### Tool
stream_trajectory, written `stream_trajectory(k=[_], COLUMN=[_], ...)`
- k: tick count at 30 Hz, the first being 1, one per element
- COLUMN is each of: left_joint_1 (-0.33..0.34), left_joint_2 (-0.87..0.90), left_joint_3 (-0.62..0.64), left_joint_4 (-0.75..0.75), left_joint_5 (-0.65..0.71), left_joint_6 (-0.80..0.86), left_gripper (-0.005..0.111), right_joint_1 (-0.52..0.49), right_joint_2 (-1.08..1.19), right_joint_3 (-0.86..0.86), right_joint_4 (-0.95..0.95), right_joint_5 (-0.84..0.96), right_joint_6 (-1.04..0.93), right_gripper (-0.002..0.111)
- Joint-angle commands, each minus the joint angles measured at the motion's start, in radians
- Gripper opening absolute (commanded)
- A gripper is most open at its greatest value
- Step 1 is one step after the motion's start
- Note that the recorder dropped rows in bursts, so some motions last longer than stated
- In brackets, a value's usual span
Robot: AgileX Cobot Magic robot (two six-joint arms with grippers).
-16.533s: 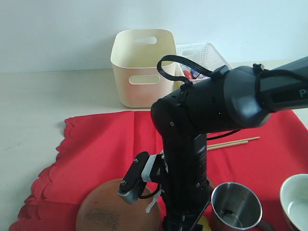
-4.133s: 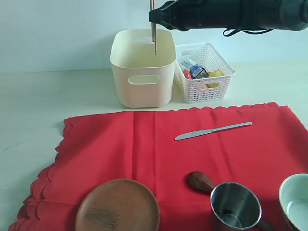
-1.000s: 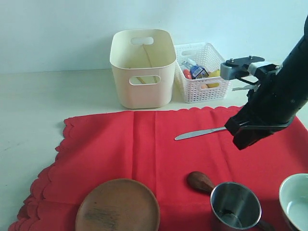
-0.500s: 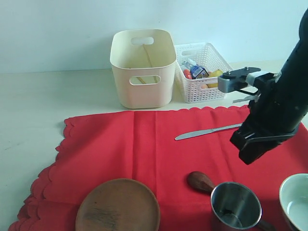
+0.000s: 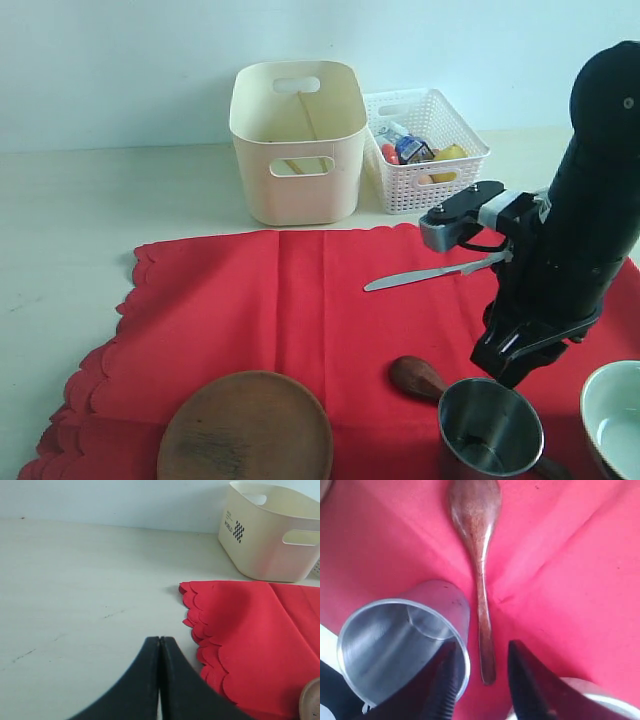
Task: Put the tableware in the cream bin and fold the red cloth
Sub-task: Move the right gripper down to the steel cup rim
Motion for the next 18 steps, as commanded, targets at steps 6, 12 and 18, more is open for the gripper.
stream_trajectory(k=[6, 12, 18], left_joint_1=[0.003, 0.003, 0.003], left_joint_2=[-0.006, -0.006, -0.006], left_joint_3=[0.004, 0.004, 0.004], left_joint_4=[0.002, 0.002, 0.002], left_joint_5=[-0.008, -0.008, -0.008], left_joint_6=[-0.002, -0.002, -0.002], left_gripper=[0.0, 0.0, 0.0], right_joint_1=[0.002, 0.002, 0.002], right_joint_2=[0.087, 0.126, 0.16], right_joint_3=[0.007, 0.007, 0.007], right_joint_4=[0.016, 0.016, 0.016], right_joint_5=[0.013, 0.015, 0.009], right_joint_6=[-0.002, -0.002, -0.002], right_gripper=[0.042, 0.041, 0.02])
